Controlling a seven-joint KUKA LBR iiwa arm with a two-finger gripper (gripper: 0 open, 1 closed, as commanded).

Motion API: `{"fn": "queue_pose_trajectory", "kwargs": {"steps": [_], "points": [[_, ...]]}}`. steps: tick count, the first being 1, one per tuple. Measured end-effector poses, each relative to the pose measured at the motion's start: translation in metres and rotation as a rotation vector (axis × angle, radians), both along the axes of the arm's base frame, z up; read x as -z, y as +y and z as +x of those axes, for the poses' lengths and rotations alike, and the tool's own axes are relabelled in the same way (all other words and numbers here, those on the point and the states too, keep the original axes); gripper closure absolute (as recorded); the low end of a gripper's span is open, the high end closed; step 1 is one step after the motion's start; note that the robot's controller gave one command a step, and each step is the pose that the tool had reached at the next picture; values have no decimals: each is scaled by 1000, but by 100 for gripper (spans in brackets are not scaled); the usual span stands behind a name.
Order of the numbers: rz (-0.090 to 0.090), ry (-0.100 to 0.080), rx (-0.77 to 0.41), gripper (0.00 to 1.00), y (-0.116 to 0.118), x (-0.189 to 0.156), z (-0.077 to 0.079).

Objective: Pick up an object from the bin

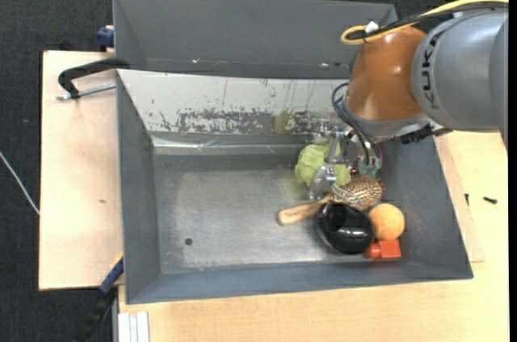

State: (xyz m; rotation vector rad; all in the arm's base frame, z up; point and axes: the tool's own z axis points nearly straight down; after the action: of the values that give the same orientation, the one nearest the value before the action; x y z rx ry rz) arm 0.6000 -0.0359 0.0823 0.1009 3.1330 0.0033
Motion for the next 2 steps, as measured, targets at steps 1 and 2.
{"fn": "queue_pose_trajectory", "kwargs": {"steps": [1, 2], "points": [[0, -4, 14, 0, -6, 2, 3], [2, 2, 111, 0, -13, 9, -2]]}}
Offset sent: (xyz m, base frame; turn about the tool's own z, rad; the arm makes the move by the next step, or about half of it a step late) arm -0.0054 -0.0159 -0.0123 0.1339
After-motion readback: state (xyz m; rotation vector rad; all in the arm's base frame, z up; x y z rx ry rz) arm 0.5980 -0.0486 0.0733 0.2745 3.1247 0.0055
